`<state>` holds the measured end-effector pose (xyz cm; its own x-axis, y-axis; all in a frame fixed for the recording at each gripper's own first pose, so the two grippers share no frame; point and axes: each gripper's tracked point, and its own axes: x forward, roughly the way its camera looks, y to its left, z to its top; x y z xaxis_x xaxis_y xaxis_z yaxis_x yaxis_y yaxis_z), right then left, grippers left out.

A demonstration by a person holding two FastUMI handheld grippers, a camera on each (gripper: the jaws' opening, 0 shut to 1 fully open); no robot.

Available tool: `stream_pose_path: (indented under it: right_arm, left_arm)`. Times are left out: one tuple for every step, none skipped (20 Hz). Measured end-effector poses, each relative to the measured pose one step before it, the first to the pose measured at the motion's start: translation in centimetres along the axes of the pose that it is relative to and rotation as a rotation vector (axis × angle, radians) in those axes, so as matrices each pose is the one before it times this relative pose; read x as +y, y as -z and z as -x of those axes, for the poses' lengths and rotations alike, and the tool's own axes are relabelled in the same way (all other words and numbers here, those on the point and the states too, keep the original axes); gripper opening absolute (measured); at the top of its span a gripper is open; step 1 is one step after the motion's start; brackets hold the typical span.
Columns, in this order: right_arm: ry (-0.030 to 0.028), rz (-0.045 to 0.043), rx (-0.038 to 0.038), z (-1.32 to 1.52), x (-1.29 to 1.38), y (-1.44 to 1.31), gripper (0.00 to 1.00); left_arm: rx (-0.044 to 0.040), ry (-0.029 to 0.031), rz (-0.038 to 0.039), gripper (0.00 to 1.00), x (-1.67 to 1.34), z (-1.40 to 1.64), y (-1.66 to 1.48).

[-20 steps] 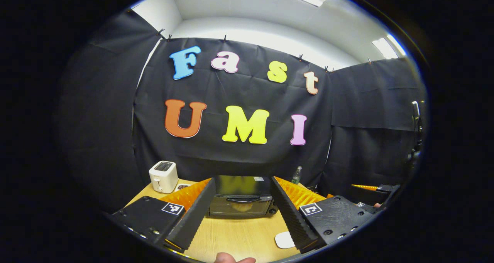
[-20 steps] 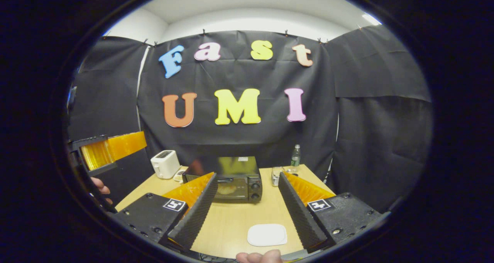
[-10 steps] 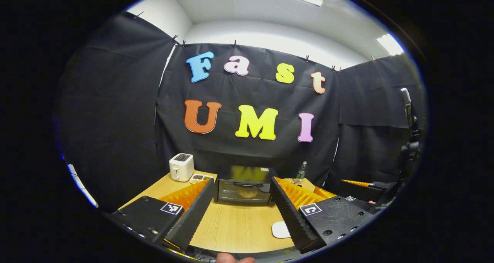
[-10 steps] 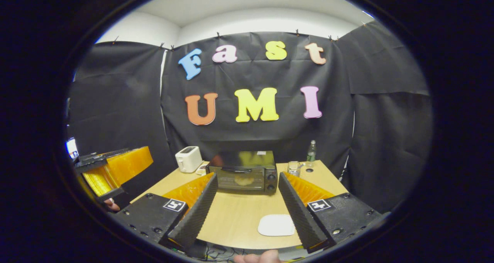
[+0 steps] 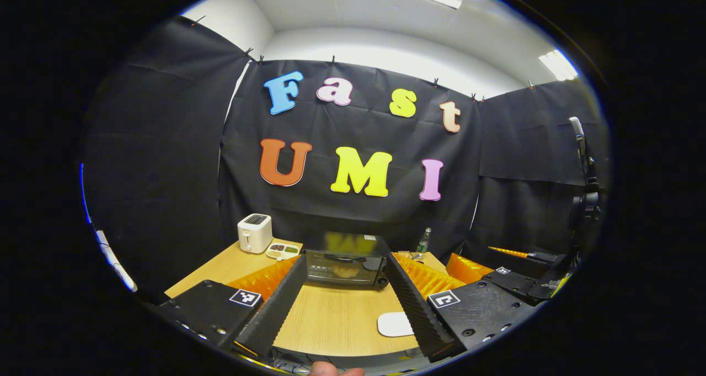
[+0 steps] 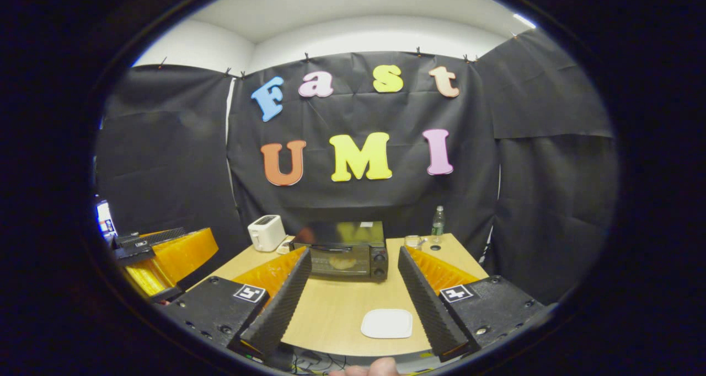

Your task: Open the electric oven with the left hand, put the food in, and close the electric oven.

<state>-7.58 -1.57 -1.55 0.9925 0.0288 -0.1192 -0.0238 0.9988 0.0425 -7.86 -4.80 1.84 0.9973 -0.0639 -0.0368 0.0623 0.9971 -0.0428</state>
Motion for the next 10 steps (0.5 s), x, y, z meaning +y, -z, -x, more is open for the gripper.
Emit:
stream_pose_path:
  right_arm:
    - [0.00006,0.00252,-0.00222,-0.136,0.042,-0.054,0.94]
    - [0.00172,0.00289,-0.00137,-0.121,0.062,0.058,0.94]
    - [0.00349,-0.00057,-0.00257,-0.039,-0.053,0.052,0.94]
    - [0.00379,0.00036,-0.00379,0.025,0.107,-0.073,0.94]
    - [0.00545,0.00122,-0.00173,-0.015,-0.014,-0.010,0.94]
    - [0.00581,0.00105,0.00560,-0.057,-0.112,0.238,0.94]
    - [0.00335,-0.00346,0.00375,-0.001,-0.085,0.208,0.94]
    - [0.00203,-0.00370,-0.00129,-0.021,0.153,-0.153,0.94]
    - [0.00510,-0.00041,-0.00221,-0.058,-0.029,-0.060,0.94]
    - [0.00538,0.00108,0.00188,-0.074,-0.004,0.011,0.94]
  left_arm:
    - [0.00229,0.00366,-0.00451,0.94,0.052,-0.177,0.056]
    - [0.00165,0.00359,0.00138,0.94,0.001,-0.055,0.191]
    - [0.00258,0.00157,0.00496,0.94,0.064,-0.097,0.200]
    - [0.00180,0.00036,0.00408,0.94,0.117,-0.251,0.144]
    - [0.00251,-0.00010,0.00064,0.94,0.120,-0.152,0.081]
    - [0.00538,-0.00008,-0.00035,0.94,0.153,-0.107,0.106]
    - [0.00407,0.00180,0.00045,0.94,0.021,-0.095,0.148]
    - [-0.00220,0.00318,-0.00254,0.94,0.050,-0.033,-0.122]
    - [-0.00389,0.00170,-0.00545,0.94,0.123,-0.086,-0.073]
    - [-0.00041,0.00204,-0.00542,0.94,0.176,-0.065,0.066]
